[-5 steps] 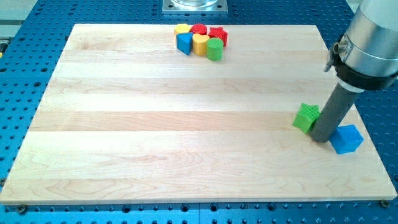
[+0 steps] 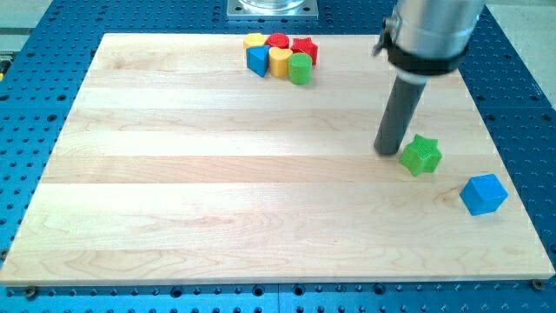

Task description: Move the green star vertically top to the cube

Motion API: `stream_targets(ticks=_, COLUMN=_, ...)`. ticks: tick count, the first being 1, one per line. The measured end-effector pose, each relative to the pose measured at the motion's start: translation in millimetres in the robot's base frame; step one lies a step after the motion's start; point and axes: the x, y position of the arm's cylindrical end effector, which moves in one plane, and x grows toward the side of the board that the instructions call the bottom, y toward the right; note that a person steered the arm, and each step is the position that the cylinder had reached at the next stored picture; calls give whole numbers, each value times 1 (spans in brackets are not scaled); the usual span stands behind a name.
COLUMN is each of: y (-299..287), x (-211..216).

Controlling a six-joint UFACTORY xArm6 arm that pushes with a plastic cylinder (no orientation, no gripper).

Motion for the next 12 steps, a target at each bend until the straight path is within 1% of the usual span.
stream_targets(ticks=1, y=5, x=-7)
stream_targets(ticks=2, y=-43, x=0)
stream_targets(ticks=3, y=-84, x=46)
stream_targets(ticks=4, y=-66, x=120)
stream_targets(ticks=5, y=-20, x=118)
stream_targets(ticks=6, y=5, x=108)
stream_targets(ticks=7, y=43, x=59)
stream_targets(ticks=8, y=48, x=31)
stream_targets(ticks=9, y=47, x=20)
stream_targets(ticks=10, y=21, x=33)
stream_targets(ticks=11, y=-23, x=37)
stream_targets(ticks=12, y=-6, x=-12)
